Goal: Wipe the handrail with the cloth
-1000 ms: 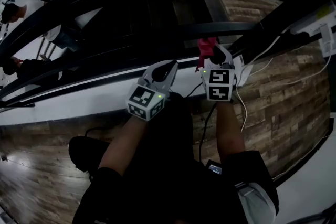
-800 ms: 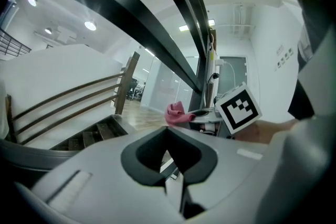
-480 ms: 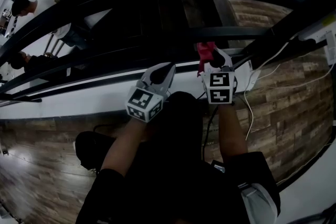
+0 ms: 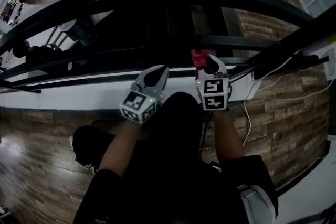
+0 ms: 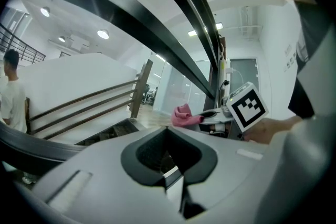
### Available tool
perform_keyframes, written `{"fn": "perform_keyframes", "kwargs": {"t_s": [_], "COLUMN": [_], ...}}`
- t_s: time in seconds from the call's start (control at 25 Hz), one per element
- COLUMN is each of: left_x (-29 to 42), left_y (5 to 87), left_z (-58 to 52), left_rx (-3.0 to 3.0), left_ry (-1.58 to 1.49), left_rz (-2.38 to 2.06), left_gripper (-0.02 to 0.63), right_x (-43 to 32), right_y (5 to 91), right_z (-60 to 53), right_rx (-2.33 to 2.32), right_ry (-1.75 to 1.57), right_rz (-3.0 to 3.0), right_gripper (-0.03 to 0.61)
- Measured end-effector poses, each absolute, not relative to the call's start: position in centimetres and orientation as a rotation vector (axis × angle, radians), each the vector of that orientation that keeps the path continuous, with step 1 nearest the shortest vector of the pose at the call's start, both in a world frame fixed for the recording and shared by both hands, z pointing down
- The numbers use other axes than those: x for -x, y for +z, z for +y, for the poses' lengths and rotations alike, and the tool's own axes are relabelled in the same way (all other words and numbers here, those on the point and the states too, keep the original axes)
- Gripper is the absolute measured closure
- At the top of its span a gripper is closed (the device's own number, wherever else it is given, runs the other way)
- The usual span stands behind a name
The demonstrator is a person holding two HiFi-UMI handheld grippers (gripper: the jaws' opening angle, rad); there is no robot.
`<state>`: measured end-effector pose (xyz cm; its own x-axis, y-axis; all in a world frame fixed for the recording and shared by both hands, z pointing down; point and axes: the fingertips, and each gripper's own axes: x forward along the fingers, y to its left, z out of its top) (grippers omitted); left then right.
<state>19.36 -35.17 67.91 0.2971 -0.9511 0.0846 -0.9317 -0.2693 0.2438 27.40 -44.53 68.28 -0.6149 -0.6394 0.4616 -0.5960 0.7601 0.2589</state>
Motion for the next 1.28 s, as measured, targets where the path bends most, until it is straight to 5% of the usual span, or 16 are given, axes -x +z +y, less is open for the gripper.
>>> {"fn": "perform_keyframes", "kwargs": {"t_s": [1.28], "left_x": [-7.1], "left_y": [67.6], "left_z": [-26.3], "left_rx": [-2.178], "left_ry": [-0.164], "left_rz": [-1.979], "left_gripper": [0.615], "right_x": [-13.1], "right_y": [68.7], "right_z": [-35.4], "right_rx": [-0.522], "right_ry": [-0.29], "right_rz": [-2.528], "right_gripper": [0.534]}}
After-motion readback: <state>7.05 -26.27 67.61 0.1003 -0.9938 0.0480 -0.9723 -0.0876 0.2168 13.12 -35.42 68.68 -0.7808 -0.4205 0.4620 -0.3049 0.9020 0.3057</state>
